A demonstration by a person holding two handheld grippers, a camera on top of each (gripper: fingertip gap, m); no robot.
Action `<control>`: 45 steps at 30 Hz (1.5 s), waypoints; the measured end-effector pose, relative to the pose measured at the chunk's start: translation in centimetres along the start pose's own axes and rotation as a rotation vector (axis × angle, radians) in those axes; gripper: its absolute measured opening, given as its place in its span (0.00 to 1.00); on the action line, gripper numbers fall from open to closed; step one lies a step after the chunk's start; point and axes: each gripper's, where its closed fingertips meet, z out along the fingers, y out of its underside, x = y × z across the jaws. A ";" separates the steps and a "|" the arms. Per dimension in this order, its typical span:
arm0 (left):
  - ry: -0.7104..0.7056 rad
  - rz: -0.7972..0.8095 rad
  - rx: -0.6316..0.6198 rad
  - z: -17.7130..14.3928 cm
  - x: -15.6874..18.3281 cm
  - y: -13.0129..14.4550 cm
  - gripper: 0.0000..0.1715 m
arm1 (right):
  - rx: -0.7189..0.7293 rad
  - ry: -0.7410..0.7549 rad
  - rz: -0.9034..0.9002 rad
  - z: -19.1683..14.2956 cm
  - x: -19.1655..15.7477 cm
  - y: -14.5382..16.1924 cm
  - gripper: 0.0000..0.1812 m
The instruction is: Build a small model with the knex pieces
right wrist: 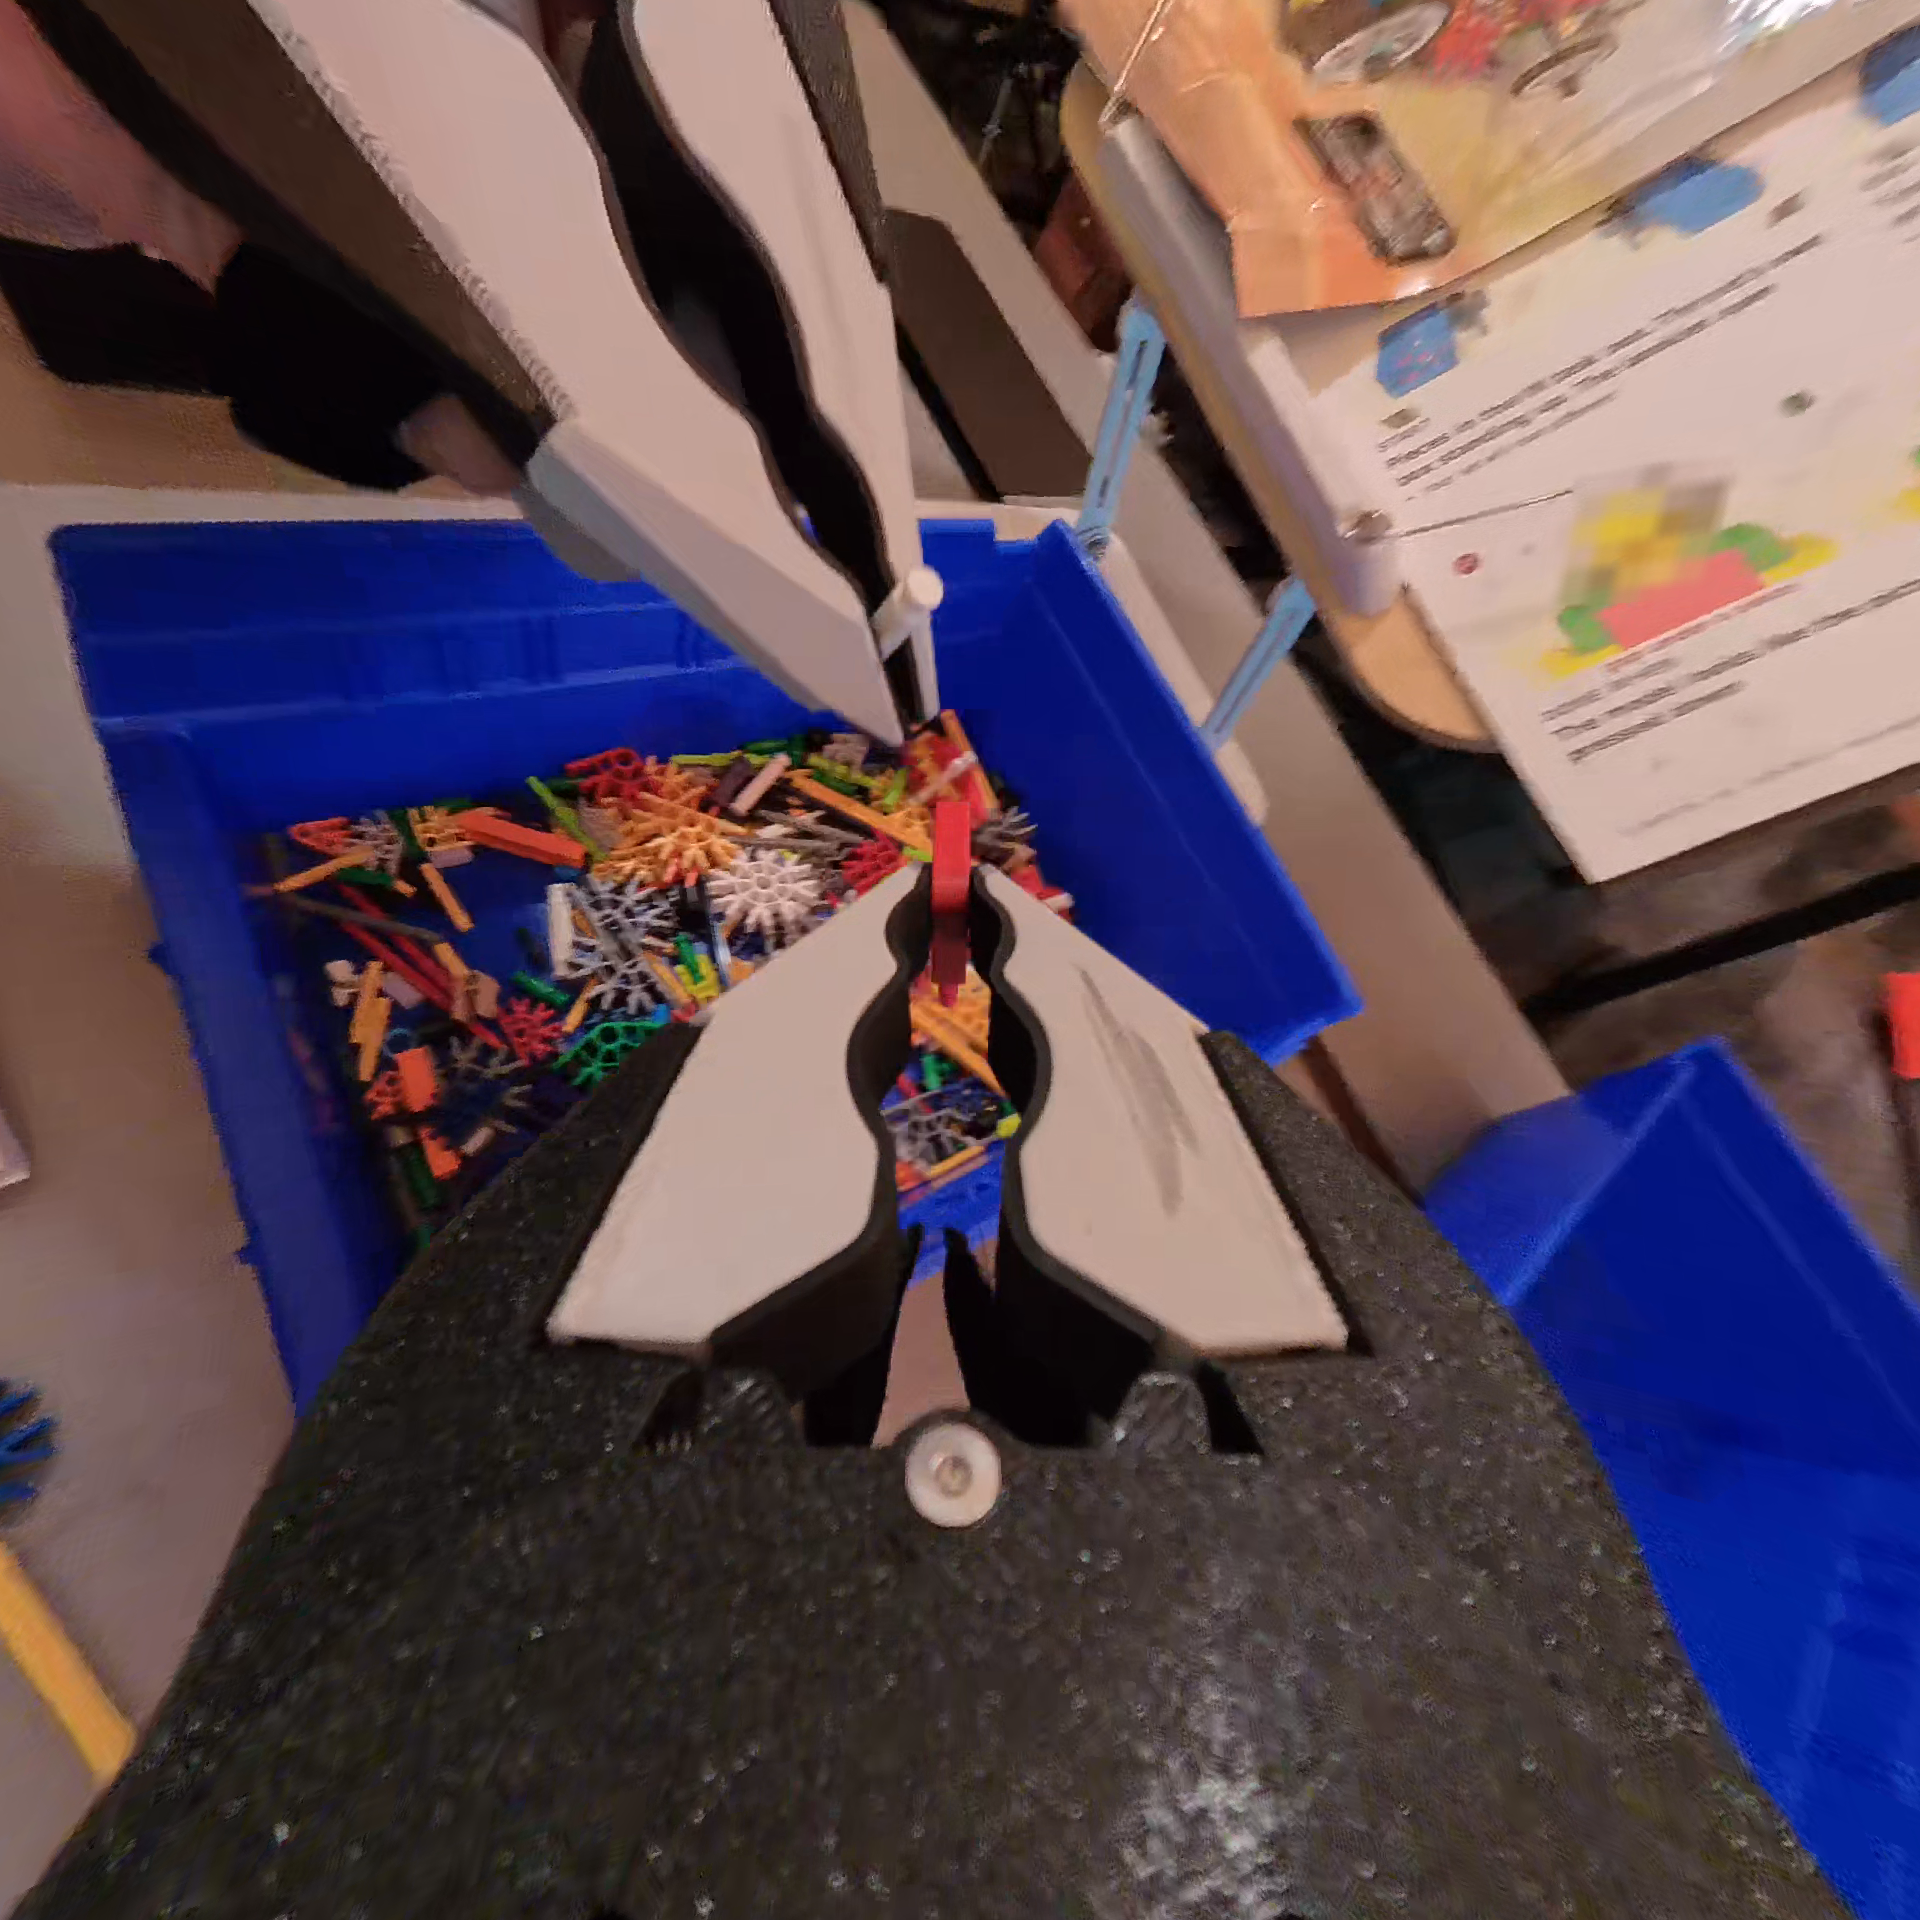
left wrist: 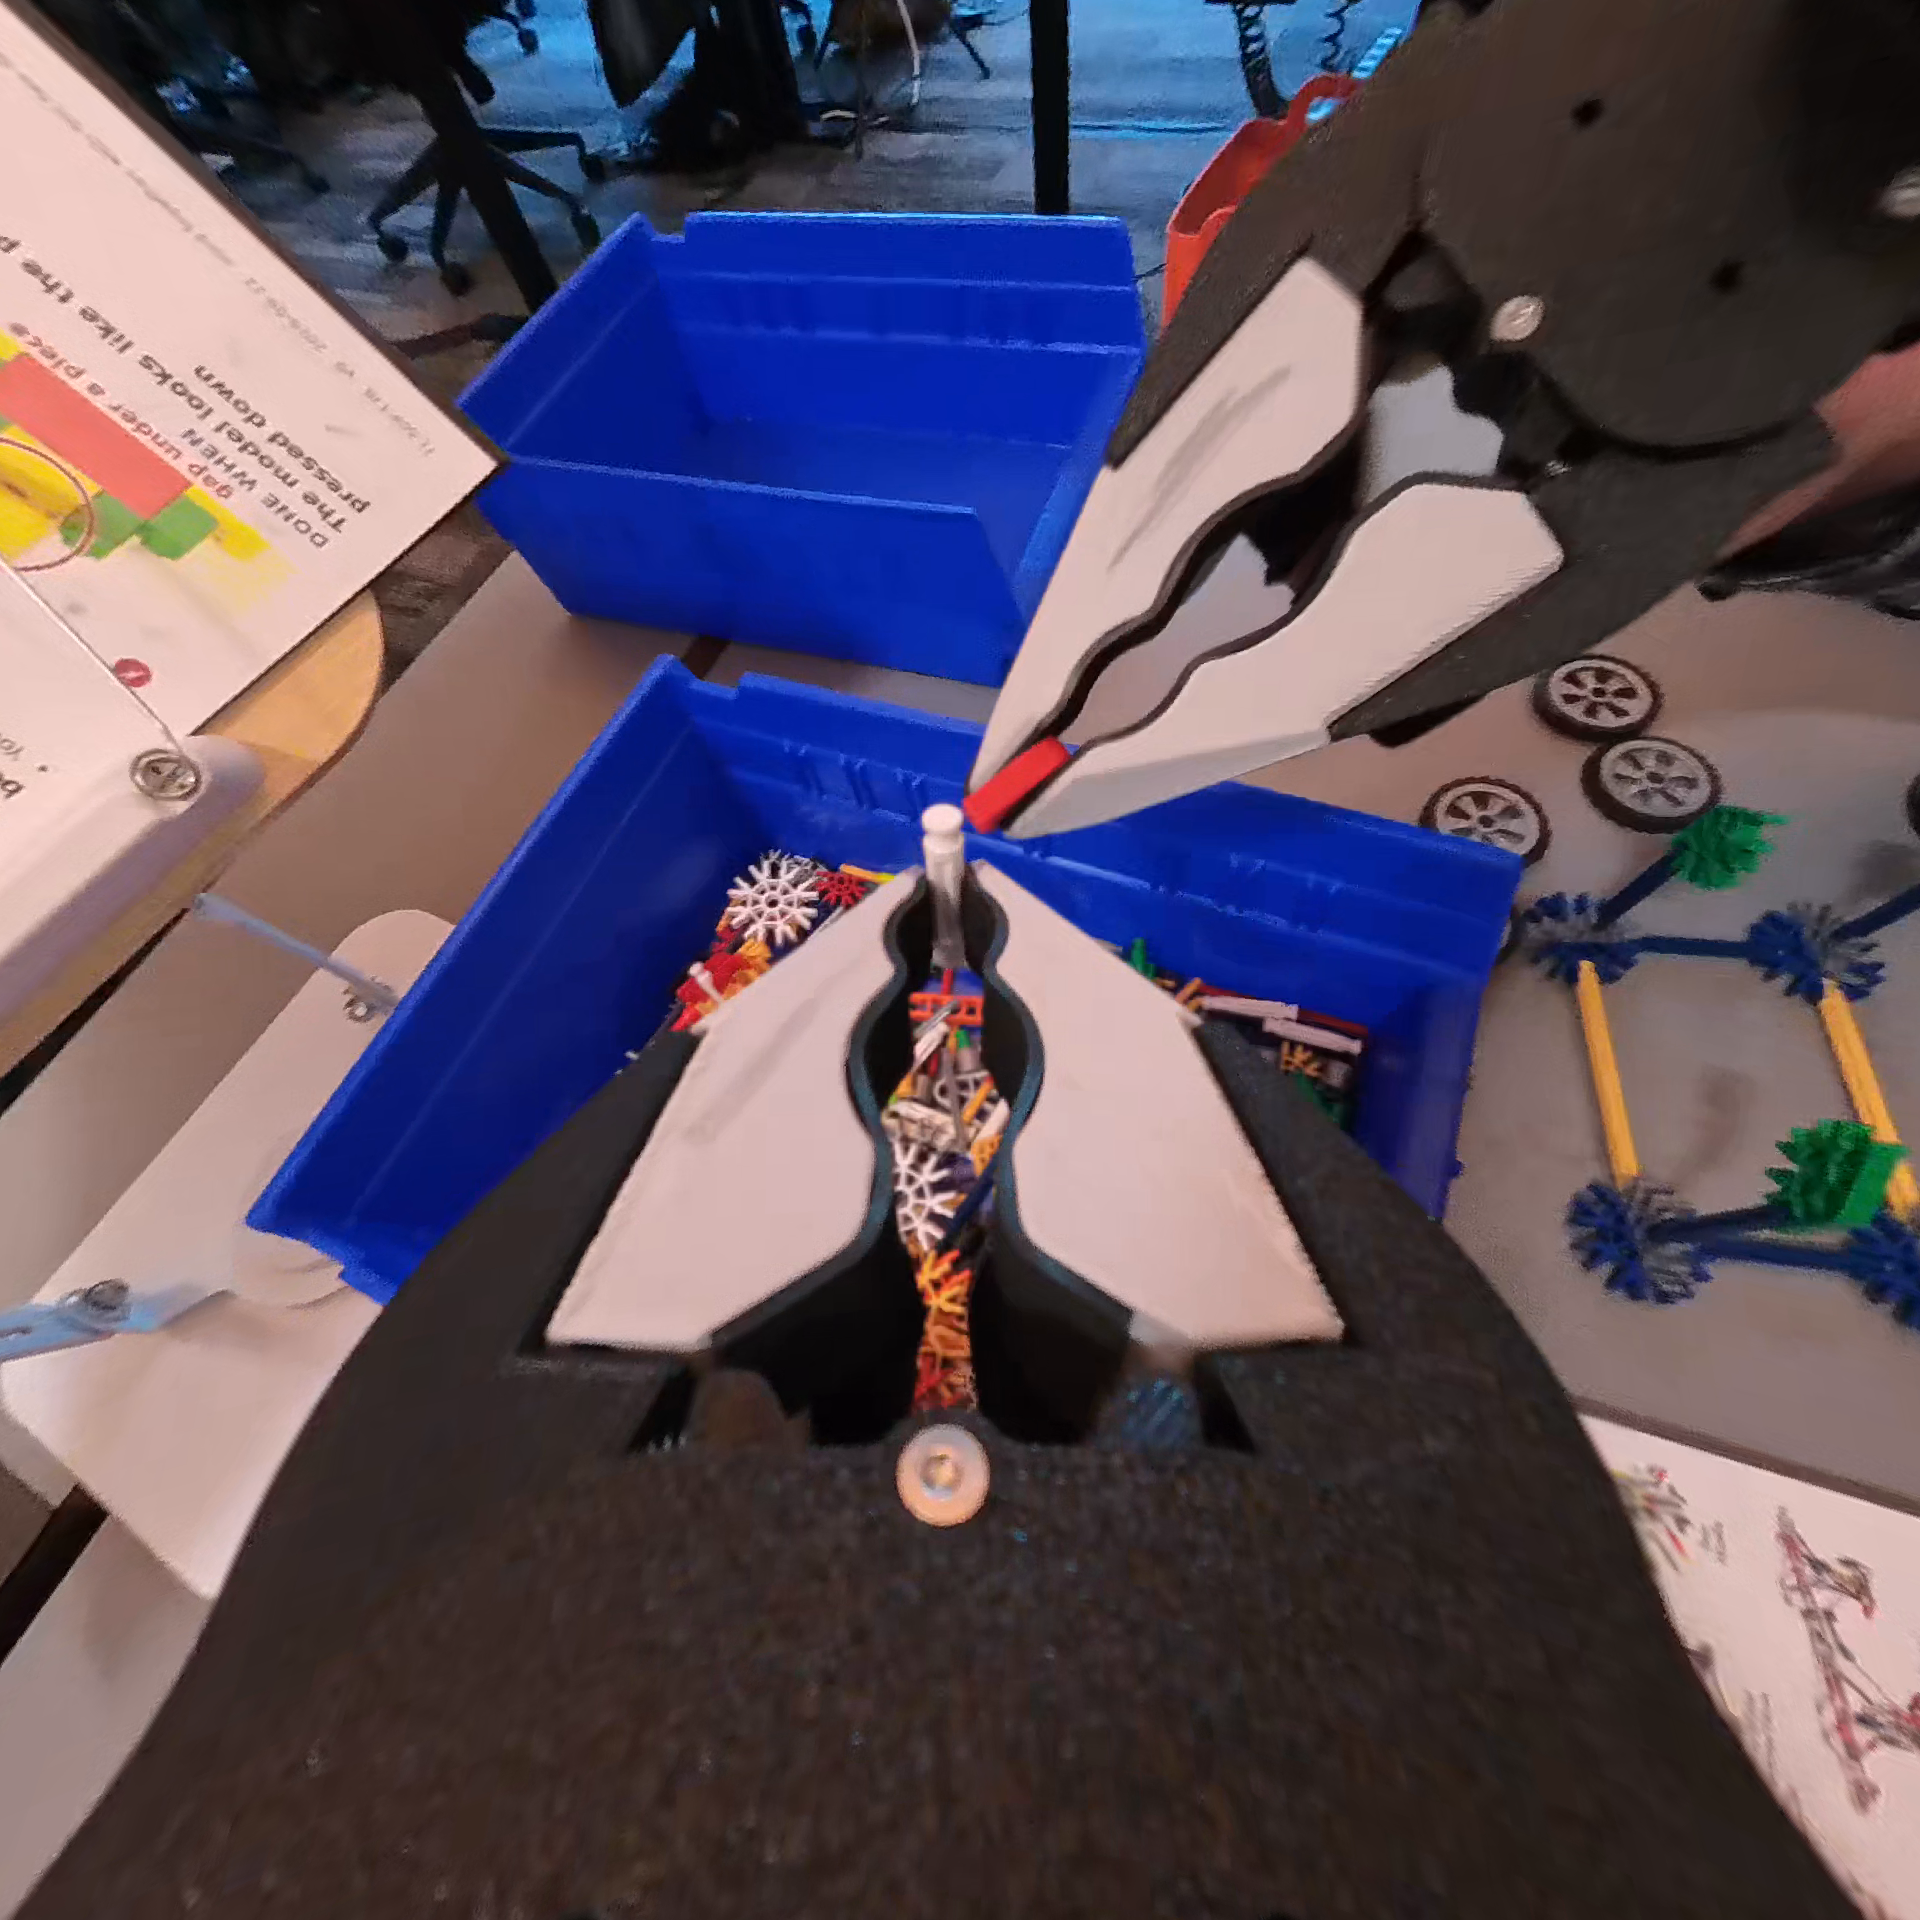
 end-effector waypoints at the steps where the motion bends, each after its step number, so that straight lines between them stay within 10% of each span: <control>1: 0.026 -0.009 0.000 -0.1 0.3 0.1 0.01 | -0.011 -0.044 0.028 0.2 -0.5 0.4 0.03; 12: -0.023 0.034 -0.078 -0.3 -0.5 1.2 0.01 | -0.157 -0.167 0.000 1.2 -3.6 3.0 0.03; 17: -0.048 0.051 -0.099 -0.7 -0.6 1.2 0.01 | -0.266 -0.136 -0.094 2.2 -6.4 4.8 0.27; 22: -0.060 0.078 -0.096 -1.2 -0.4 0.7 0.01 | -0.230 -0.051 -0.101 -1.3 -5.2 3.3 0.17; 33: -0.201 0.143 -0.091 -3.1 2.8 -1.7 0.01 | 0.088 0.186 0.236 -28.1 0.7 4.7 0.18; 39: -0.265 0.194 -0.127 -3.1 8.4 -4.6 0.01 | 0.218 0.493 0.452 -46.4 4.9 17.2 0.17; 45: -0.272 0.238 -0.135 0.9 15.7 -7.1 0.01 | 0.175 0.632 0.722 -53.4 2.3 34.7 0.18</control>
